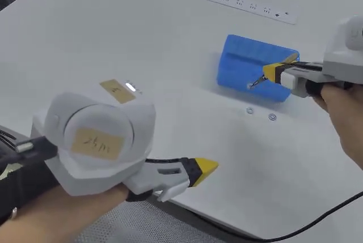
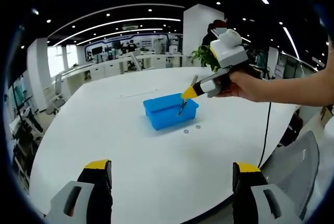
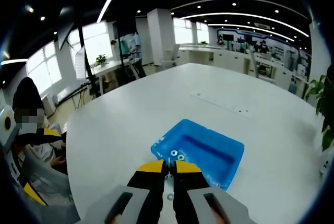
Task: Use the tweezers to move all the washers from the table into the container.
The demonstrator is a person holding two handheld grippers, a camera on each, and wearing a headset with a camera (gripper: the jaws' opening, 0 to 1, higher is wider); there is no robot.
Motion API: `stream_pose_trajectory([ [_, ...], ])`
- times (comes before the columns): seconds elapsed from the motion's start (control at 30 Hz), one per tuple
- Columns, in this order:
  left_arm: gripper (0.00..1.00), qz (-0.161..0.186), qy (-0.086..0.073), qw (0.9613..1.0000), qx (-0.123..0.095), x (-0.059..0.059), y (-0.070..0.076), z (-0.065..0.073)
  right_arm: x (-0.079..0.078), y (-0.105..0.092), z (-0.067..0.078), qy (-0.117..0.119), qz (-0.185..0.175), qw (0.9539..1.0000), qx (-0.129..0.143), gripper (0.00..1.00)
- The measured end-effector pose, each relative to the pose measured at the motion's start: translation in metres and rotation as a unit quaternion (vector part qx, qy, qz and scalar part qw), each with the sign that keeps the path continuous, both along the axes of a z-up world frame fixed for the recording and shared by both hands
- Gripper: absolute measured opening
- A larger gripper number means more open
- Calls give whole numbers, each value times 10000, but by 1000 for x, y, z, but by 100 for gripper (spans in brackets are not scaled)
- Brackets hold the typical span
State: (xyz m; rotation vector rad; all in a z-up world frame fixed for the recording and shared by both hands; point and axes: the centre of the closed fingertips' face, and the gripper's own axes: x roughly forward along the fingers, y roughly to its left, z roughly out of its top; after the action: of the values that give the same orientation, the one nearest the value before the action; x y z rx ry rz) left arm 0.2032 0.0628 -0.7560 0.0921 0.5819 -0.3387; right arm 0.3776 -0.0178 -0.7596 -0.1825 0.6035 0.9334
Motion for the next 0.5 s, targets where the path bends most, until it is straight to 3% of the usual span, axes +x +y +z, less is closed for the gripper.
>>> stream_pose_trajectory([
  [0.27,99,-9,1,10000,3,3,0,0,21,5,7,-87,-165,9997,187,1],
  [0.5,99,-14,47,10000,11,3,0,-3,41,10,-11,-48,-307,9995,64,2],
])
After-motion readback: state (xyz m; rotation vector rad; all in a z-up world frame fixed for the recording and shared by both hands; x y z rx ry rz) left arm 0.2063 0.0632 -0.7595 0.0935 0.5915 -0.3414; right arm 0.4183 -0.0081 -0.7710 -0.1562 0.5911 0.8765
